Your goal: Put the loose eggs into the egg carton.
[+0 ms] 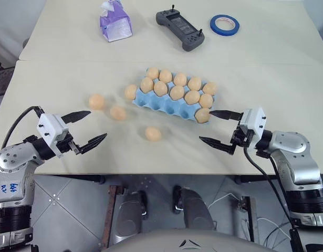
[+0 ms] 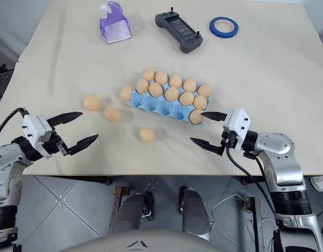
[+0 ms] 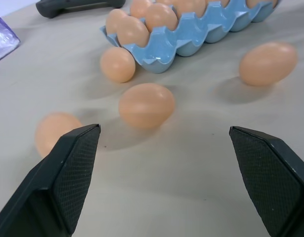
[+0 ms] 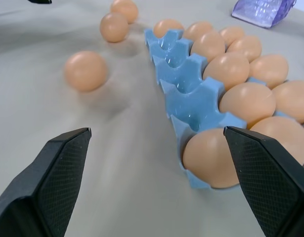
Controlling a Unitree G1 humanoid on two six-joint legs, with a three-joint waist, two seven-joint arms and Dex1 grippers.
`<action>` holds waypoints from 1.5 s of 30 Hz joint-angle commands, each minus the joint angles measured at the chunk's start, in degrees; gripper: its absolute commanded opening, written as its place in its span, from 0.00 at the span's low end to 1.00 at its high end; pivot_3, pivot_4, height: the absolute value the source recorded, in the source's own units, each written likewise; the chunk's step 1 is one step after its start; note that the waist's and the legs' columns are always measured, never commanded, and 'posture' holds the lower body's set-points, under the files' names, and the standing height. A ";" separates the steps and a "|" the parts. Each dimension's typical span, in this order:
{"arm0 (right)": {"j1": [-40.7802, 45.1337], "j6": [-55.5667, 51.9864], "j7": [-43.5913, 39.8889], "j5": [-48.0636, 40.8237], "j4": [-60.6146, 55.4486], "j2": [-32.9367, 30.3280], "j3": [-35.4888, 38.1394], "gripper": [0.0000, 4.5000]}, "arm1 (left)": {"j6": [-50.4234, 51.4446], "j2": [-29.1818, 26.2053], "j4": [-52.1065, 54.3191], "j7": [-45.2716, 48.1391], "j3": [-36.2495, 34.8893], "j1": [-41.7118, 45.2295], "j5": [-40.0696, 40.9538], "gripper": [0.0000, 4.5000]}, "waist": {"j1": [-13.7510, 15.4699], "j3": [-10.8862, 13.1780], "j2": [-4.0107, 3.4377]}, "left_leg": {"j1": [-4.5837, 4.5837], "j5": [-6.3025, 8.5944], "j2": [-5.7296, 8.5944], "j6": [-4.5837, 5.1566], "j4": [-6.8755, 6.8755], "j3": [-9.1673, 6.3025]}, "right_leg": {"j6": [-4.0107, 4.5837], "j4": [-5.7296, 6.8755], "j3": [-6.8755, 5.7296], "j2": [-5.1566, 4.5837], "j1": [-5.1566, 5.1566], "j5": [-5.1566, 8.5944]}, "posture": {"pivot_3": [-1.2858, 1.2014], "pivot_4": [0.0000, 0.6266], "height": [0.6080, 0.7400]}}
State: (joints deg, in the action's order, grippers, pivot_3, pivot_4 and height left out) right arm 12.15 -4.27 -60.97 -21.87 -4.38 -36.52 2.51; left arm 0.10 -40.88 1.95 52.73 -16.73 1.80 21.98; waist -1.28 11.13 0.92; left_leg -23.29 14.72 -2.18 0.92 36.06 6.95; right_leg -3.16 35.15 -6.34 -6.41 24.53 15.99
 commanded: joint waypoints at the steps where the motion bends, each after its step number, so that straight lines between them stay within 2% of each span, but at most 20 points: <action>1: 0.58 1.06 -0.28 -0.23 -0.48 0.08 0.28 1.00 | -0.50 -0.36 1.85 -0.62 -0.03 0.57 -0.61 0.99 | -0.01 0.00 0.00 | 0.00 0.00 0.00 0.00 0.00 0.00 | 0.00 0.01 0.00 0.00 0.00 0.00 | 0.52 0.24 1.00; 7: 2.75 -1.04 -0.74 -1.76 -2.40 0.83 -1.17 1.00 | 0.56 0.22 2.82 0.38 -0.54 -0.61 1.47 0.99 | -0.18 0.00 0.00 | 0.02 -0.01 0.00 0.02 0.08 0.02 | 0.00 0.15 0.03 0.00 0.01 0.00 | 0.52 0.24 1.00; 11: 6.32 -11.24 0.56 -3.44 -7.42 2.52 -6.56 1.00 | -0.60 0.27 4.78 4.58 -1.25 -3.29 4.70 0.99 | -0.44 0.00 0.00 | 0.10 -0.02 -0.04 0.00 0.10 0.10 | 0.03 0.29 0.14 0.00 0.04 0.02 | 0.52 0.24 1.00; 18: 13.55 -16.55 3.25 2.11 -5.26 9.79 -17.81 1.00 | -6.19 -1.04 3.98 9.41 -1.11 -5.50 3.43 0.99 | -0.23 0.00 0.00 | 0.09 -0.05 -0.05 -0.06 0.14 0.01 | 0.12 0.34 0.09 -0.03 0.05 0.06 | 0.52 0.24 1.00; 24: 17.44 -14.66 4.78 8.52 1.73 16.47 -25.26 1.00 | -5.89 -1.16 6.10 9.08 -1.96 -8.40 3.76 0.99 | -0.37 -0.02 0.03 | 0.07 -0.04 -0.05 -0.04 0.12 0.01 | 0.12 0.35 0.07 -0.03 0.09 0.07 | 0.52 0.24 1.00; 31: 18.37 -10.17 6.79 12.63 9.83 20.79 -26.19 1.00 | -4.72 -1.13 10.99 7.85 -3.04 -11.94 4.78 0.99 | -0.39 -0.03 0.05 | 0.07 -0.02 -0.04 -0.03 0.14 0.03 | 0.12 0.37 0.07 -0.04 0.08 0.06 | 0.52 0.24 1.00; 38: 18.03 -8.42 5.57 10.91 8.51 20.38 -23.57 0.51 | -3.46 -0.46 12.66 6.14 -1.85 -11.24 4.36 1.00 | -0.36 -0.03 0.05 | 0.07 -0.03 -0.04 -0.04 0.14 0.03 | 0.12 0.38 0.07 -0.04 0.08 0.06 | 0.52 0.24 1.00; 42: 16.62 -9.17 4.31 6.68 3.56 18.79 -19.23 0.47 | -2.38 0.36 13.00 4.78 -0.22 -9.84 3.93 1.00 | -0.30 -0.03 0.05 | 0.07 -0.03 -0.04 -0.03 0.13 0.02 | 0.12 0.39 0.06 -0.04 0.08 0.06 | 0.52 0.24 1.00; 45: 15.61 -10.39 5.61 3.48 1.15 16.29 -12.69 0.47 | -1.29 1.41 12.19 3.15 2.06 -7.58 2.81 1.00 | -0.28 -0.03 0.05 | 0.07 -0.03 -0.04 -0.03 0.14 0.03 | 0.12 0.39 0.06 -0.04 0.07 0.06 | 0.52 0.24 1.00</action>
State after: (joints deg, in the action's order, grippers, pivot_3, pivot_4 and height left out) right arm 28.08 -14.25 -55.79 -15.94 -0.57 -19.06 -13.92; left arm -1.40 -39.86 12.97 56.87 -15.18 -6.37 25.26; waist -1.56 11.10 0.96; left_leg -23.21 14.70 -2.22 0.89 36.21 6.98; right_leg -3.05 35.54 -6.28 -6.45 24.59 16.05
